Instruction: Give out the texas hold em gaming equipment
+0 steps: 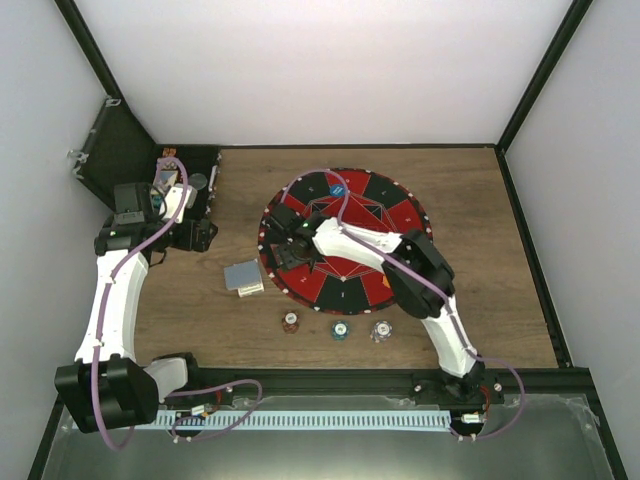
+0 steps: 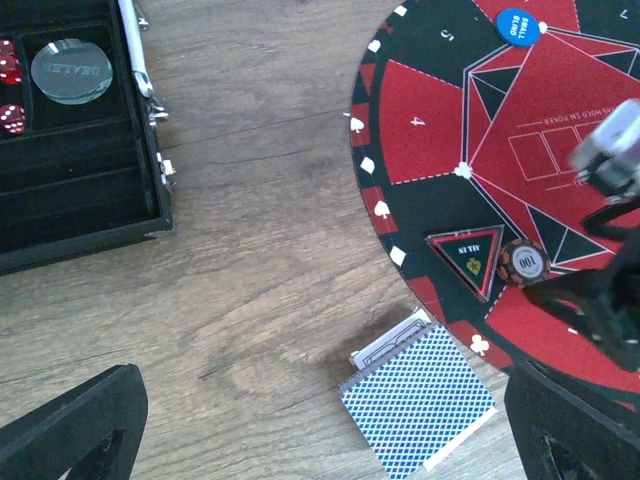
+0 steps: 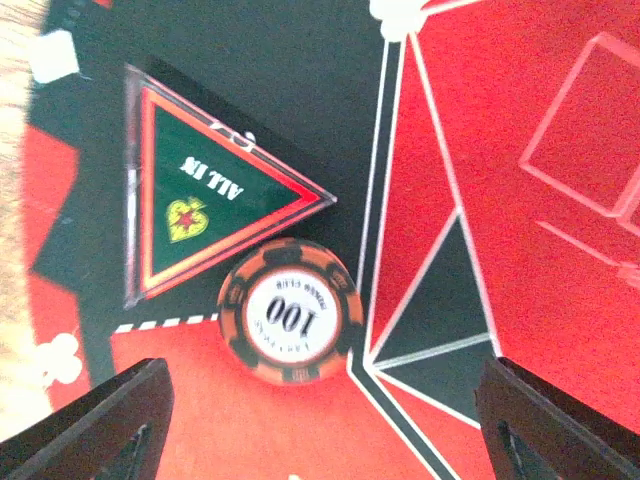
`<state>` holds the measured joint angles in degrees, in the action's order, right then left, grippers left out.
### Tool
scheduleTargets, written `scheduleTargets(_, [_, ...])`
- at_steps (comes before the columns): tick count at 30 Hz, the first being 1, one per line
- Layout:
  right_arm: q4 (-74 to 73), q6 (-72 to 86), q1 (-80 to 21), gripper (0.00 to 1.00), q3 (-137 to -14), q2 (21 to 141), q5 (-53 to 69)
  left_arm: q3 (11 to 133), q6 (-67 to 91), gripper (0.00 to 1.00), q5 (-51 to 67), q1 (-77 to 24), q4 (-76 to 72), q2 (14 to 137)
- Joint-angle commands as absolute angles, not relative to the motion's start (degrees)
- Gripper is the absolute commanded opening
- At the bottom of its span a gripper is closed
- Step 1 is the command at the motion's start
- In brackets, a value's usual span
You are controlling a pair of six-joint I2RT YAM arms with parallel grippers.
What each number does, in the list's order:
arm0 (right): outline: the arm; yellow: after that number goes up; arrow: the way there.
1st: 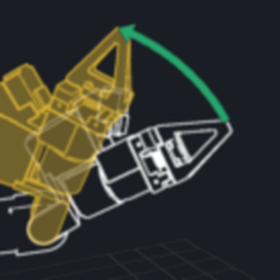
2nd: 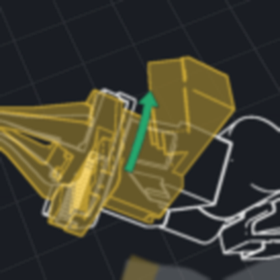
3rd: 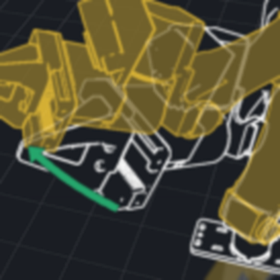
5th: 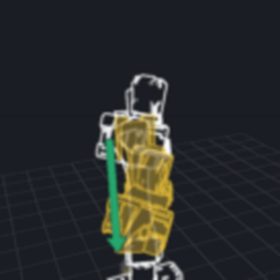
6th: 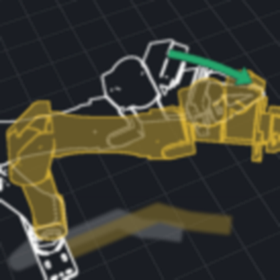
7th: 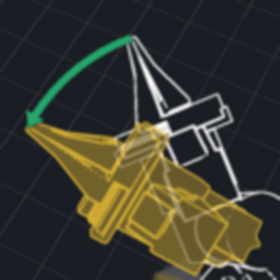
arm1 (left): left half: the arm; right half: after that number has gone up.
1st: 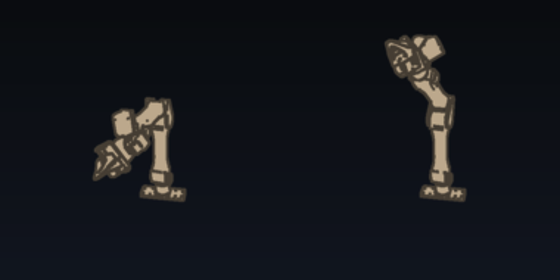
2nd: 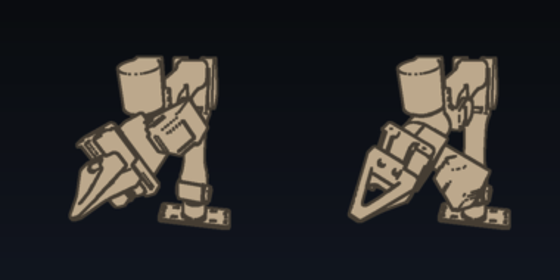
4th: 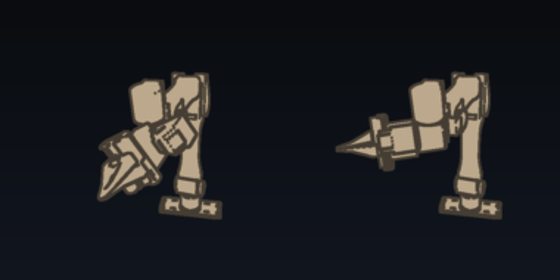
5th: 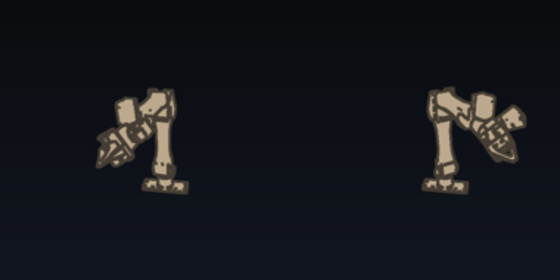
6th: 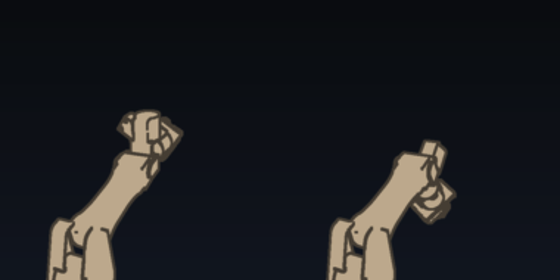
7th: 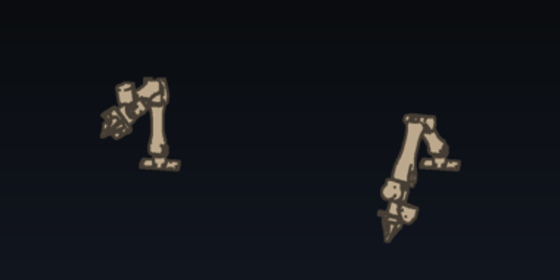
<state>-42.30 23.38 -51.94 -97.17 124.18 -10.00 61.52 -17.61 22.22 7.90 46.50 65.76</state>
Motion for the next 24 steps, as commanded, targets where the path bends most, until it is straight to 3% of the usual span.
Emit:
scheduleTargets(1, [-45.24,24.73,-54.76,0.87,-95.71,115.15,-13.78,63.18,-19.01,1.0,24.5,8.24,48.05,65.13])
scheduleTargets(7, [-45.26,29.53,-62.83,0.9,-86.9,107.72,-11.45,63.45,-18.71,1.0,24.37,8.26,47.72,65.07])
scheduleTargets(16, [-45.28,35.03,-70.66,0.91,-81.34,108.33,-9.68,63.61,-19.61,1.0,25.81,8.27,48.67,64.85])
scheduleTargets(24, [-44.07,35.34,-71.17,0.79,-79.12,109.19,-9.33,64.76,-19.68,1.0,25.46,8.26,49.3,64.42])
